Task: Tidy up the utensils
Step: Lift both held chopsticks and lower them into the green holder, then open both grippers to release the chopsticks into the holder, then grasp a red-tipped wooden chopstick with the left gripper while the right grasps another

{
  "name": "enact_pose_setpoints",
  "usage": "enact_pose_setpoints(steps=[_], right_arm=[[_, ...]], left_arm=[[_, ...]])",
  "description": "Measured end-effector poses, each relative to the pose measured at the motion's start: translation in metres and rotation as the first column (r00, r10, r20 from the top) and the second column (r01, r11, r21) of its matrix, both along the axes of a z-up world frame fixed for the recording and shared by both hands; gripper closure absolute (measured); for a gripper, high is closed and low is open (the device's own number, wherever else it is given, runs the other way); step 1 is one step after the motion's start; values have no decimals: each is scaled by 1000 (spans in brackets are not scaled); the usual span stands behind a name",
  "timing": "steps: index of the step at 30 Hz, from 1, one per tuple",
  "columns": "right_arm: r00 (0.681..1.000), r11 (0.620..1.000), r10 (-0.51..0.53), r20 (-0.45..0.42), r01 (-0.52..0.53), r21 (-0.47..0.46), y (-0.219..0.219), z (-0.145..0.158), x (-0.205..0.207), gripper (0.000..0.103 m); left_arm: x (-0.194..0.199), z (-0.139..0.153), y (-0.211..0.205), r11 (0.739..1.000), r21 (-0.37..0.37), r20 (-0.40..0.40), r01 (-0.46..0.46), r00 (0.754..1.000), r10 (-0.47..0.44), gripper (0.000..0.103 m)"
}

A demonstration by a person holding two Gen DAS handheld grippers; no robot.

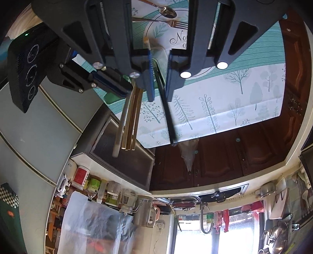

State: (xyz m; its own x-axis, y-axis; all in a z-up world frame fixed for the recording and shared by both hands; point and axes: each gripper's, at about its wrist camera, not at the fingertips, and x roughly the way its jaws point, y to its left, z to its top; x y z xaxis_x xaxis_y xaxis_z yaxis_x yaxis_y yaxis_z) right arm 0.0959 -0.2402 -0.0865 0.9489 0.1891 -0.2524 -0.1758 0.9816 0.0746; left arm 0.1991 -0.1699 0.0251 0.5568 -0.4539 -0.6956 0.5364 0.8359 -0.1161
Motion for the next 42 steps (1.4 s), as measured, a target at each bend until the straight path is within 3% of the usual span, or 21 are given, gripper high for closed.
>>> enact_pose_setpoints(steps=[3, 4, 7, 16, 23, 29, 33, 36, 42], right_arm=[[997, 999, 30, -76, -33, -42, 4, -7, -2, 97], [994, 998, 44, -97, -48, -44, 4, -8, -3, 94], [989, 998, 36, -143, -43, -46, 5, -9, -3, 76], [983, 997, 48, -178, -38, 62, 5, 3, -15, 76], [954, 993, 87, -287, -59, 105, 20, -7, -28, 76], [889, 982, 152, -431, -88, 165, 39, -25, -30, 76], [837, 980, 177, -518, -99, 174, 59, -38, -29, 76], [788, 972, 209, -579, -102, 212, 70, -49, -28, 76], [705, 967, 225, -673, -76, 243, 90, -74, -26, 76]], left_arm=[[-1, 1, 8, 1000, -9, -6, -18, 1000, 18, 58], [-2, 2, 12, 1000, -20, -4, -22, 1000, 22, 56], [-8, 9, 22, 999, -32, 7, -31, 999, 31, 56], [-31, 26, 71, 994, -64, 11, -93, 995, 94, 56], [-48, -14, 116, 987, 19, -72, -158, 985, 159, 55], [-55, -81, 142, 977, 117, -221, -177, 955, 199, 55], [-56, -125, 155, 969, 169, -328, -177, 917, 225, 58], [-54, -151, 156, 963, 211, -391, -168, 888, 241, 67], [-38, -189, 152, 954, 257, -502, -156, 822, 270, 77]])
